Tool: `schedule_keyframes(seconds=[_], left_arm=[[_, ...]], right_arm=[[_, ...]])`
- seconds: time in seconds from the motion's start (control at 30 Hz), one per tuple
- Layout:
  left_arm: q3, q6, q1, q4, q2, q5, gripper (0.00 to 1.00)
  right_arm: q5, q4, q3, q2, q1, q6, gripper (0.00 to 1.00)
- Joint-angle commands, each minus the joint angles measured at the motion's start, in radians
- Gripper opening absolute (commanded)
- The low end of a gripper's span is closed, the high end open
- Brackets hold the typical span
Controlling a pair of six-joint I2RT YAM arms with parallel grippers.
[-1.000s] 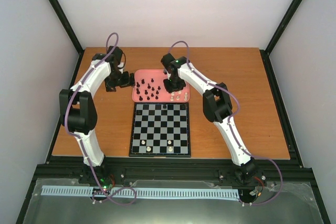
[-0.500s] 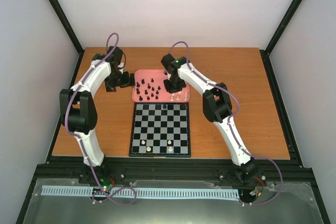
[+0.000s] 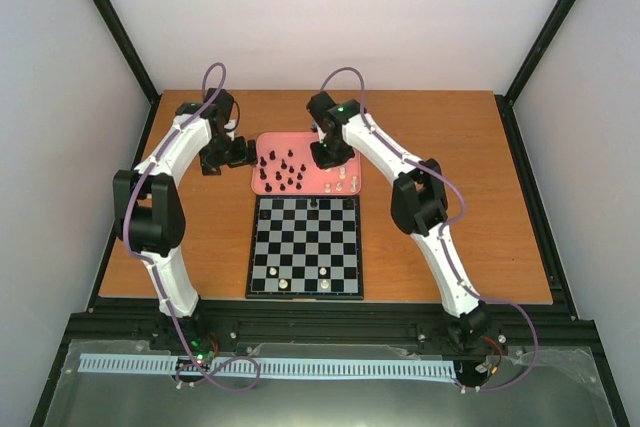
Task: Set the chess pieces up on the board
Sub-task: Pick up the chess piece from the storage box, then place the chess piece on the chessboard.
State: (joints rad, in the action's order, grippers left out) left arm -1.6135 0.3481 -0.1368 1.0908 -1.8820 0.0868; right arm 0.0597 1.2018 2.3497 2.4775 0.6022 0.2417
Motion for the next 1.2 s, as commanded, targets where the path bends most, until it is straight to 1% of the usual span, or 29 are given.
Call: schedule_keyframes(seconds=[0.0,0.07,0.17,0.27,0.4,0.43,0.5,0.63,0.73,1.07,1.17], left_arm=[[0.009,0.016,-0.001,-0.007,0.039,0.002,1.00],[0.011,0.017,-0.001,-0.006,0.041,0.004,1.00],[0.015,0.019,-0.001,-0.007,0.049,0.000,1.00],[0.021,0.023,-0.002,-0.014,0.049,0.000,1.00],[0.029,0.027,-0.002,-0.018,0.052,-0.007,1.00],[0.031,0.028,-0.001,-0.020,0.057,-0.011,1.00],[0.040,0.030,-0.001,-0.026,0.068,-0.021,1.00],[0.063,0.032,-0.001,-0.035,0.090,-0.029,1.00],[0.082,0.031,-0.001,-0.041,0.110,-0.037,1.00],[0.127,0.034,-0.001,-0.061,0.144,-0.040,1.00],[0.129,0.033,-0.001,-0.065,0.152,-0.042,1.00]], right_arm=[[0.005,0.053,0.006,-0.145,0.040,-0.038,0.03],[0.007,0.067,-0.036,-0.196,0.066,-0.047,0.03],[0.019,0.052,-0.146,-0.297,0.113,-0.047,0.03],[0.029,0.013,-0.312,-0.412,0.174,-0.040,0.03],[0.057,-0.104,-0.559,-0.571,0.256,-0.011,0.03],[0.067,-0.125,-0.623,-0.593,0.275,-0.002,0.03],[0.071,-0.158,-0.688,-0.621,0.328,0.005,0.03],[0.044,-0.207,-0.755,-0.636,0.431,0.004,0.03],[0.038,-0.225,-0.775,-0.624,0.481,0.011,0.03],[0.053,-0.276,-0.871,-0.622,0.575,0.062,0.03],[0.064,-0.300,-0.898,-0.625,0.587,0.074,0.03]])
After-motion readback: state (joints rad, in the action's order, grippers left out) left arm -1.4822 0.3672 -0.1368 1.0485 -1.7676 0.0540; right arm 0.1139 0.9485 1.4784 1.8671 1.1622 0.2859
